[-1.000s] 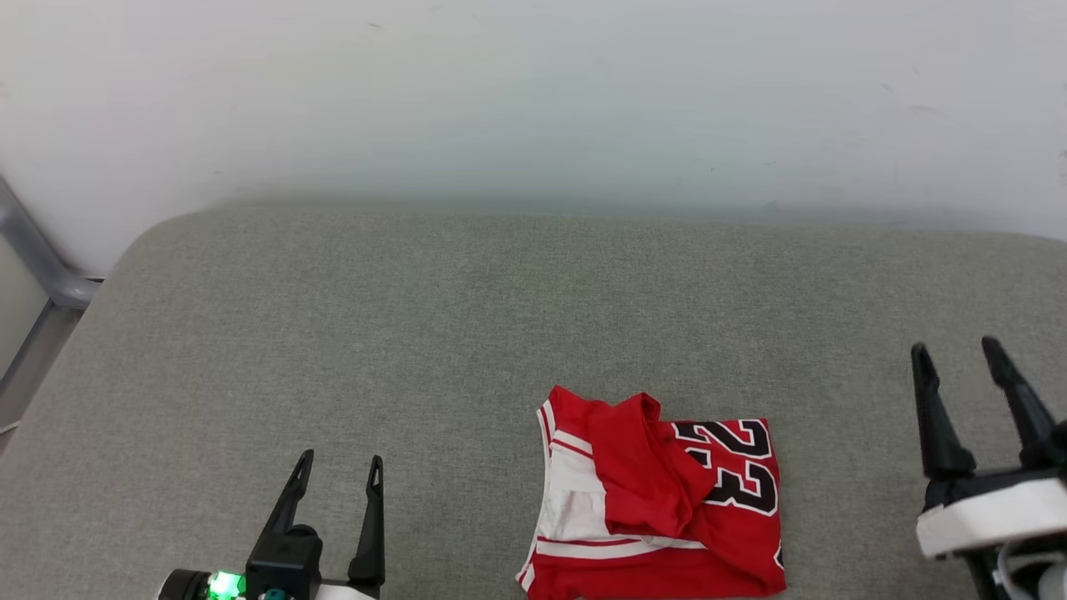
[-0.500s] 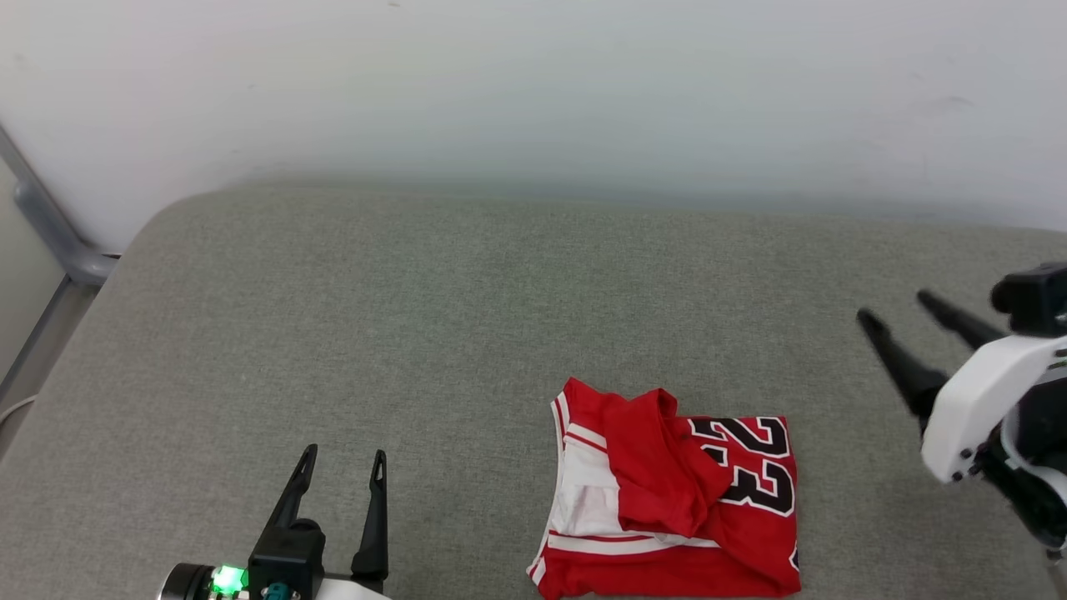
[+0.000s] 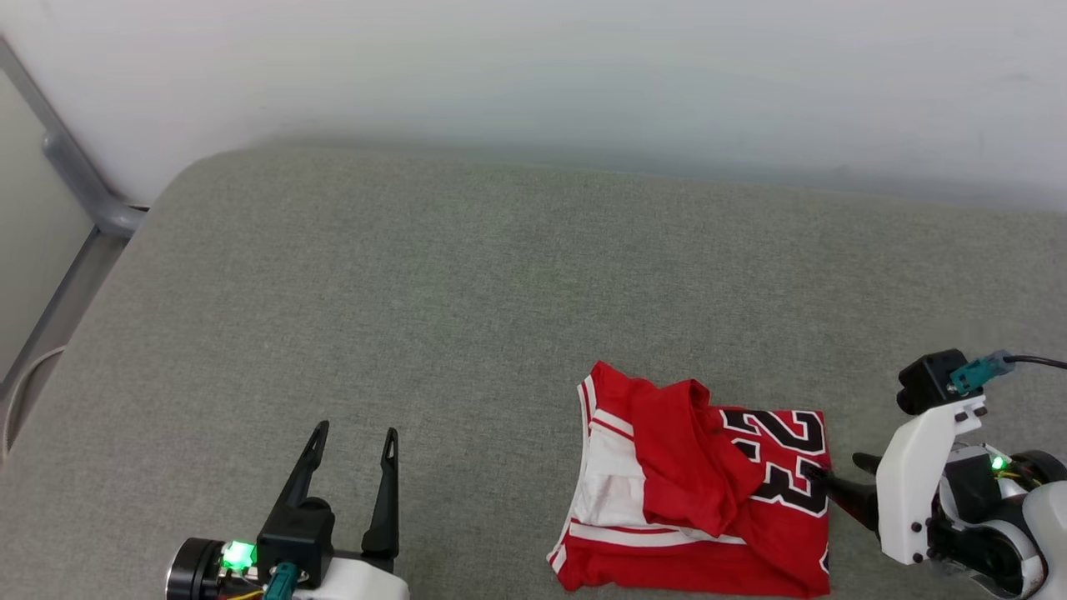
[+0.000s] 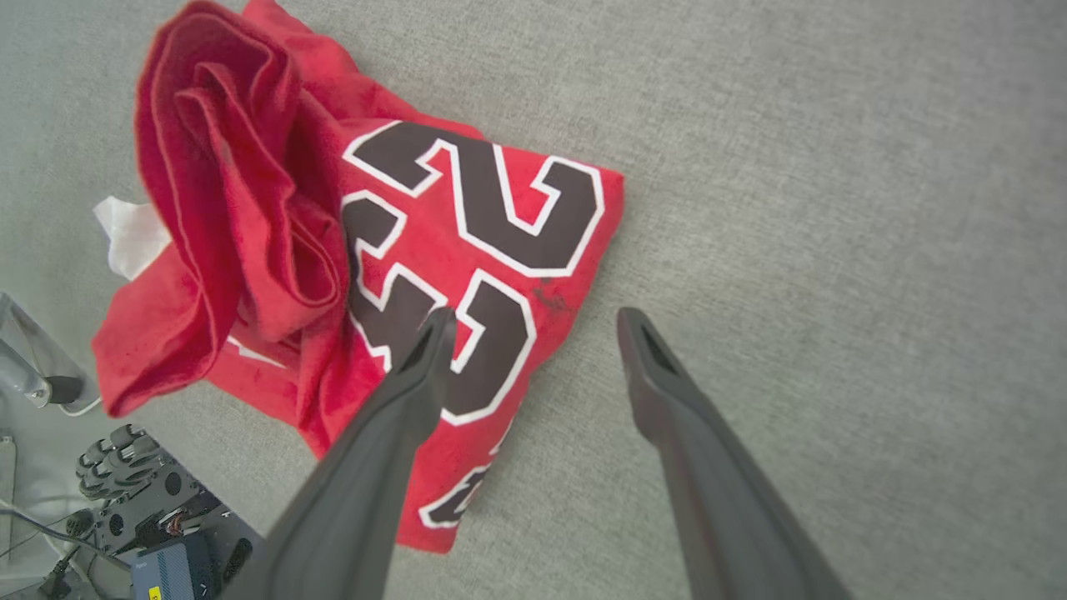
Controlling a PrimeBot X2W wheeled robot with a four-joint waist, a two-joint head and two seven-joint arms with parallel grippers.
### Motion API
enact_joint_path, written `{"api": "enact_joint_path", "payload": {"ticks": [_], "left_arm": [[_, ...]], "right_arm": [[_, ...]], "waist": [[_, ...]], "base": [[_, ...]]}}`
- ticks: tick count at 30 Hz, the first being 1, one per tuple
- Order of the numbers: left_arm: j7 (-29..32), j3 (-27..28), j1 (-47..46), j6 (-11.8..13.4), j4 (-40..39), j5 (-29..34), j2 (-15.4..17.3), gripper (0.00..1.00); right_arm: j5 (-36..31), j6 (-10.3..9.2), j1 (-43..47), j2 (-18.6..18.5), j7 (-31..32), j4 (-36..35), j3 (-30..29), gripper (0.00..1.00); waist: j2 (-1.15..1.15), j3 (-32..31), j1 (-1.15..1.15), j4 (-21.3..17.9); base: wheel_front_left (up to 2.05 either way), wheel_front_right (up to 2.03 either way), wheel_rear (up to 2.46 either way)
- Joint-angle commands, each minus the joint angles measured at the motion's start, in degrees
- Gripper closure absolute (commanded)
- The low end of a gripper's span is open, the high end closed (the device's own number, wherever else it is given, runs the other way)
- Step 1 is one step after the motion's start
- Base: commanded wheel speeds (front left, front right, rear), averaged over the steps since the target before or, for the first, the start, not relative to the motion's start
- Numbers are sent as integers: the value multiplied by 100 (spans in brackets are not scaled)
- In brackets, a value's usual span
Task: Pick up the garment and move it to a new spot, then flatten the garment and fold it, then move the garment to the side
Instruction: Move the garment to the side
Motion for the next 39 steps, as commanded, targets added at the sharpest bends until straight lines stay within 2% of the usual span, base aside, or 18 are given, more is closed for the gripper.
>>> {"api": "enact_joint_path", "payload": {"ticks": [1, 9, 16, 17, 18, 28, 35, 39], "left_arm": [[-13, 4, -120, -19, -19, -3, -32, 0], [-13, -44, -320, -71, 36, -7, -57, 0], [-13, -37, -362, -90, 82, -5, -65, 0], [-13, -31, -364, -91, 86, -5, -64, 0], [-13, -24, -364, -91, 90, -4, -64, 0], [-13, 28, -196, -36, 118, -5, -64, 0], [-14, 134, -36, -6, 41, -48, -72, 0], [-13, 159, -42, -45, -7, -61, -76, 0]], "right_arm": [[28, -5, 58, 102, -5, 145, 6, 0], [-14, -5, 120, 410, -170, 1059, 311, 0], [78, -4, 151, 493, -571, 1373, 711, 0], [92, -3, 102, 484, -701, 1361, 754, 67], [107, -3, 47, 468, -820, 1354, 791, 100], [114, -5, -536, 8, -1766, 914, 1177, 100], [-157, -6, -831, -473, -1974, 323, 1537, 100], [-235, -5, -977, -703, -1971, 38, 1548, 100]], "waist": [[0, 131, 0, 84], [0, 421, 0, 263], [0, 454, 0, 299], [0, 455, 0, 294], [0, 451, 0, 288], [0, 216, 0, -4], [0, 79, 0, -611], [0, 109, 0, -1007]], "base": [[0, 0, 0], [0, 0, 0], [0, 0, 0], [0, 0, 0], [0, 0, 0], [0, 0, 0], [0, 0, 0], [0, 0, 0]]}}
